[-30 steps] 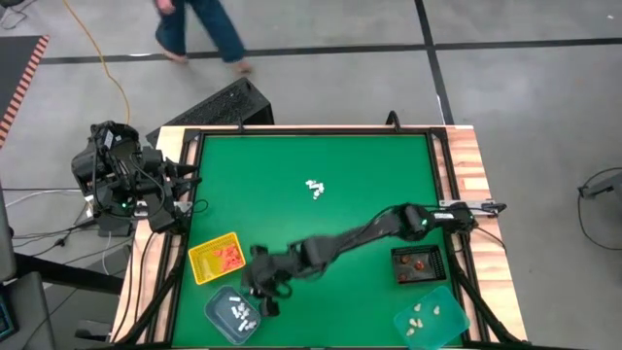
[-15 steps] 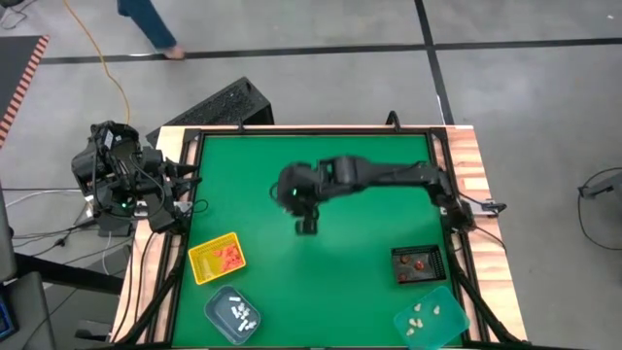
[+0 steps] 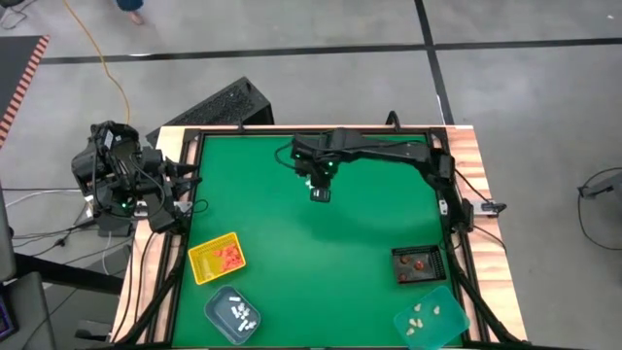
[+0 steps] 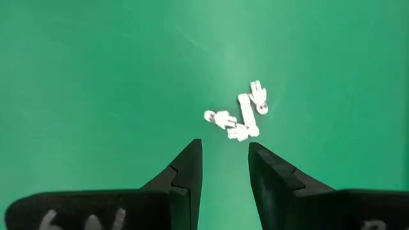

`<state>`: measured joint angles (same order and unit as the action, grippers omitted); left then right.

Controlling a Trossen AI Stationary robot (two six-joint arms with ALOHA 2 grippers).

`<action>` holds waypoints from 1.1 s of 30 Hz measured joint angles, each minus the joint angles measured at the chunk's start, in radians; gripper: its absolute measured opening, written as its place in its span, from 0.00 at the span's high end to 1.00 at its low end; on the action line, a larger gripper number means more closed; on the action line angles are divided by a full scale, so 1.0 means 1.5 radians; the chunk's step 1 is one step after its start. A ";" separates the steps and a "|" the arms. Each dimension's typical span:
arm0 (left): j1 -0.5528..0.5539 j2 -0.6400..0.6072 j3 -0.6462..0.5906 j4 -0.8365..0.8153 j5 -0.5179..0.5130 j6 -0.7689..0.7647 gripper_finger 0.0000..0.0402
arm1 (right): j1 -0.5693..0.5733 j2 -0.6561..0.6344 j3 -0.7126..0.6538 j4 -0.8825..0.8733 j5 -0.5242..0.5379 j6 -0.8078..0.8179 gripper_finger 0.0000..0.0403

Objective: Sort Halloween decoration
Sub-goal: Put the white skeleton model into the blue bin

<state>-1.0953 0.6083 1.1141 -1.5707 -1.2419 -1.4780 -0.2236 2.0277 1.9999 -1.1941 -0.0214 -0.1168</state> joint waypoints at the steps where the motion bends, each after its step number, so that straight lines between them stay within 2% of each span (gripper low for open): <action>1: 0.000 0.000 0.000 0.000 0.000 0.000 0.44 | -0.007 0.000 -0.025 0.020 -0.003 0.003 0.70; 9: 0.000 0.000 0.000 0.000 -0.001 0.020 0.44 | -0.030 0.000 -0.186 0.185 -0.004 0.036 0.70; 13: 0.000 0.000 0.000 0.000 -0.002 0.020 0.44 | -0.042 0.000 -0.238 0.244 0.002 0.114 0.70; 17: 0.000 0.000 0.000 0.000 -0.002 0.021 0.44 | -0.056 0.000 -0.261 0.258 0.029 0.201 0.70; 33: 0.000 0.000 0.000 0.000 -0.019 0.029 0.44 | -0.052 0.004 -0.293 0.300 0.066 0.434 0.70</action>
<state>-1.0953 0.6083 1.1145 -1.5711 -1.2697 -1.4349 -0.3019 2.0331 1.5608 -0.7437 0.0782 0.5338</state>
